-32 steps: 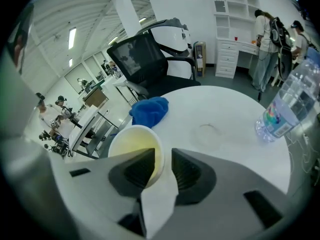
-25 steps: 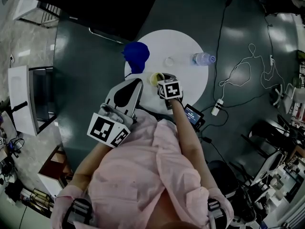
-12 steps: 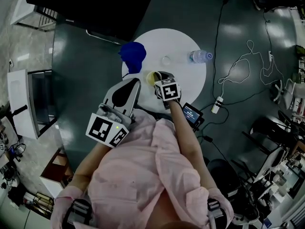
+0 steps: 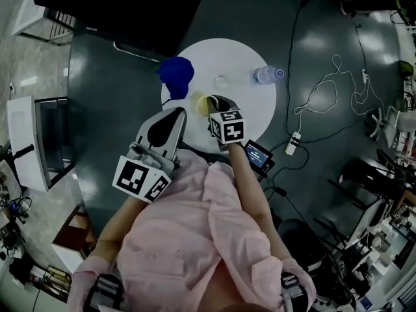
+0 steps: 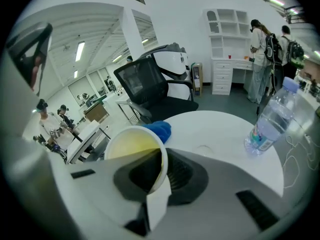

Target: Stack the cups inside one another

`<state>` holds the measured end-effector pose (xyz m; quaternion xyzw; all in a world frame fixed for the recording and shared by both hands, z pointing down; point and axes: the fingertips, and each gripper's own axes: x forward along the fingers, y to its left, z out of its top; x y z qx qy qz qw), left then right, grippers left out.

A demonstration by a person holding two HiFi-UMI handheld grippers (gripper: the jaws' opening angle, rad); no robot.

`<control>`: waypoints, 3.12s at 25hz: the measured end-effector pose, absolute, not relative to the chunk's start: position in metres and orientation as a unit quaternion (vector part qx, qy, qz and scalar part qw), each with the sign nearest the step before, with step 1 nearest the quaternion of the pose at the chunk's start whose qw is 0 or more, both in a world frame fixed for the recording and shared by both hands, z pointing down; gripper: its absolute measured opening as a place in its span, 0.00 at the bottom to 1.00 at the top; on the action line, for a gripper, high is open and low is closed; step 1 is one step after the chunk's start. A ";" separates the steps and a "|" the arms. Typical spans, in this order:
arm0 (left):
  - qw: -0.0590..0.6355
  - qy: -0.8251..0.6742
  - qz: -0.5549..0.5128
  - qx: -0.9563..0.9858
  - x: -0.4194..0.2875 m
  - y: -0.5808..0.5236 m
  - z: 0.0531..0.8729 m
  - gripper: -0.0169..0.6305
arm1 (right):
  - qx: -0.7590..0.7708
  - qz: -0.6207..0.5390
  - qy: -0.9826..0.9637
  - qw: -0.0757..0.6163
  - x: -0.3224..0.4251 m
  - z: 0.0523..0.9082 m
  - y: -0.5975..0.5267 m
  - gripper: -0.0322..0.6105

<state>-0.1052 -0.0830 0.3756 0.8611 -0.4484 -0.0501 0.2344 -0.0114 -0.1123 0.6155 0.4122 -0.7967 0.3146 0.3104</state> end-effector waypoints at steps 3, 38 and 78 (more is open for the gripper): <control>0.231 -0.450 -0.052 0.861 -0.105 -0.078 0.372 0.05 | 0.424 0.313 -0.802 0.281 -0.010 0.596 -0.111 0.11; 0.185 -0.459 -0.062 0.867 -0.038 0.004 0.349 0.05 | 0.500 0.220 -0.838 -0.008 0.092 0.397 -0.059 0.11; 0.156 -0.449 -0.050 0.878 0.003 0.024 0.357 0.05 | 0.606 0.190 -0.771 -0.055 0.197 0.383 0.034 0.11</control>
